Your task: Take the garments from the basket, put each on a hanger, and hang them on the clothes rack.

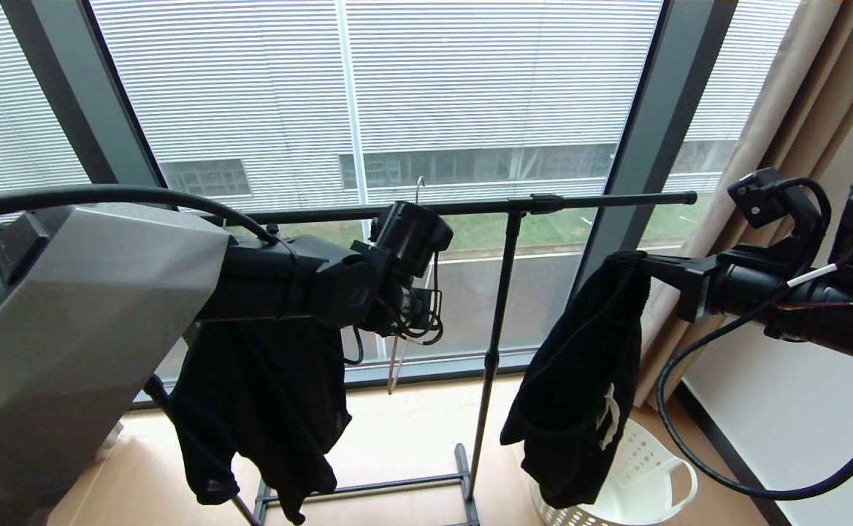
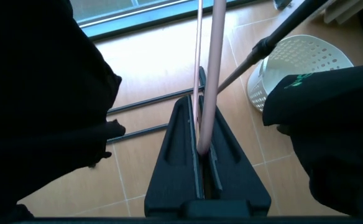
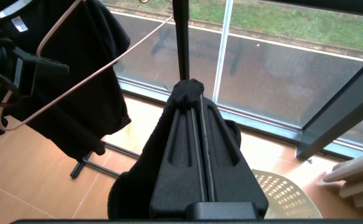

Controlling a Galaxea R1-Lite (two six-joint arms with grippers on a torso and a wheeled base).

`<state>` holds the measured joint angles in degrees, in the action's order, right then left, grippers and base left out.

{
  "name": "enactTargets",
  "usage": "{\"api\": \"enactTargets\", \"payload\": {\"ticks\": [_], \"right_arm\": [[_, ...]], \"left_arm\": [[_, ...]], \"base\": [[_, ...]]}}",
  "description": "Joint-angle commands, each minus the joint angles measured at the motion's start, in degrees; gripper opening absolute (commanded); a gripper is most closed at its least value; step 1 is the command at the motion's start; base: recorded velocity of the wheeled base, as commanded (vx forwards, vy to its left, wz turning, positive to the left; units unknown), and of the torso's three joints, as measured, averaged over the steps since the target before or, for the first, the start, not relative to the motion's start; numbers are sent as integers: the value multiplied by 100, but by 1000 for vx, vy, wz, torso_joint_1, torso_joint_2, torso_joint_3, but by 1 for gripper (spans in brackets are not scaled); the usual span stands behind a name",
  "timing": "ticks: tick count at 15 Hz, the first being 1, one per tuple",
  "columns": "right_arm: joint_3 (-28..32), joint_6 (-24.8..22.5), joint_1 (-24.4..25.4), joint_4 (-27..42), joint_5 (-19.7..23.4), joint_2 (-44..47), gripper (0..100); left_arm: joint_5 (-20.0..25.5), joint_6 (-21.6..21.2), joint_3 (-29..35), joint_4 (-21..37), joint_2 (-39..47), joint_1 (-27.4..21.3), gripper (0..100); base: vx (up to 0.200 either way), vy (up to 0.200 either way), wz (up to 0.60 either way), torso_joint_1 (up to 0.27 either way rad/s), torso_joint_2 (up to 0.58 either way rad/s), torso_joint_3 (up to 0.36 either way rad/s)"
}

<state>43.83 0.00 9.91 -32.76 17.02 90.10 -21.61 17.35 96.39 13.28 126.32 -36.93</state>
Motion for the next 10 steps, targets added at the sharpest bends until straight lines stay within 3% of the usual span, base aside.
{"api": "enactTargets", "payload": {"ticks": [1, 10], "right_arm": [[-6, 0, 2, -3, 3, -1, 0], [-6, 0, 2, -3, 3, 8, 0]], "left_arm": [[-10, -56, -138, 0, -222, 1, 0], [17, -276, -991, -36, -942, -16, 0]], "base": [[0, 0, 0, 0, 0, 0], [0, 0, 0, 0, 0, 0]]}}
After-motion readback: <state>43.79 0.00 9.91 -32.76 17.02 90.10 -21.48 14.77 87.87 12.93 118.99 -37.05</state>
